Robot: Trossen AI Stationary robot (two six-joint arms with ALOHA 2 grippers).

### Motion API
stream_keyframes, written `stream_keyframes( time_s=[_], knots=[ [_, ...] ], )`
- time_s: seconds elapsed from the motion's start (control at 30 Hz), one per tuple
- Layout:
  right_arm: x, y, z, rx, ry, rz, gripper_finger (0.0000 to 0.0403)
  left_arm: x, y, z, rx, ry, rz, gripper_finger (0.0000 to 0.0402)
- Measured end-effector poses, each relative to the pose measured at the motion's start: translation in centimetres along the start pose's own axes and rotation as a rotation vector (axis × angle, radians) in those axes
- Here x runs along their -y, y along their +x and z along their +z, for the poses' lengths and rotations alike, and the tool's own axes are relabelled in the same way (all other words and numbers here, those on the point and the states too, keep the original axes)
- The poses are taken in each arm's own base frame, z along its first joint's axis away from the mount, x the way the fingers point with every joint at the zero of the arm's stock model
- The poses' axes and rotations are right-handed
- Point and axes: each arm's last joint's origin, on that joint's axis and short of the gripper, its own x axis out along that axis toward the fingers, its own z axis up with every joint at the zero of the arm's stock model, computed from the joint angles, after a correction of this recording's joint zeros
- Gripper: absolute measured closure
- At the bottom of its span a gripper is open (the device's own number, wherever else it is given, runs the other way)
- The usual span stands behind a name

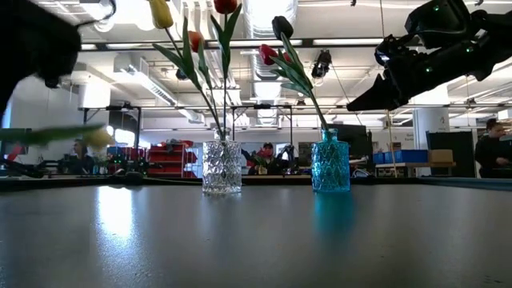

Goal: Sort flowers into vase by color
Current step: Put the yellow flower into the transparent vase

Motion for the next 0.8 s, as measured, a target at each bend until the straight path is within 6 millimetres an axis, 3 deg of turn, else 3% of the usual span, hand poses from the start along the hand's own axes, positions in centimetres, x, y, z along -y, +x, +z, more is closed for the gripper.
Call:
stream_keyframes(
  time_s=[0.2, 0.4, 0.63, 0.8],
  knots=[
    [0.0, 0.0, 0.0, 0.0, 0.0, 0.0, 0.0394, 0.4, -5.5, 0.8, 0.249, 0.067, -0.049, 0.04],
    [0.0, 0.0, 0.0, 0.0, 0.0, 0.0, 0.0394, 0.0, -10.4, 2.0, 0.621, 0.2, -0.221, 0.0401],
    [0.0, 0.0, 0.0, 0.001, -0.001, 0.0, 0.0394, -1.0, -12.6, 3.3, 1.051, 0.375, -0.252, 0.0401],
    [0.0, 0.0, 0.0, 0.002, -0.001, 0.0, 0.0394, -1.6, -13.5, 3.7, 1.237, 0.411, -0.218, 0.0402]
  ],
)
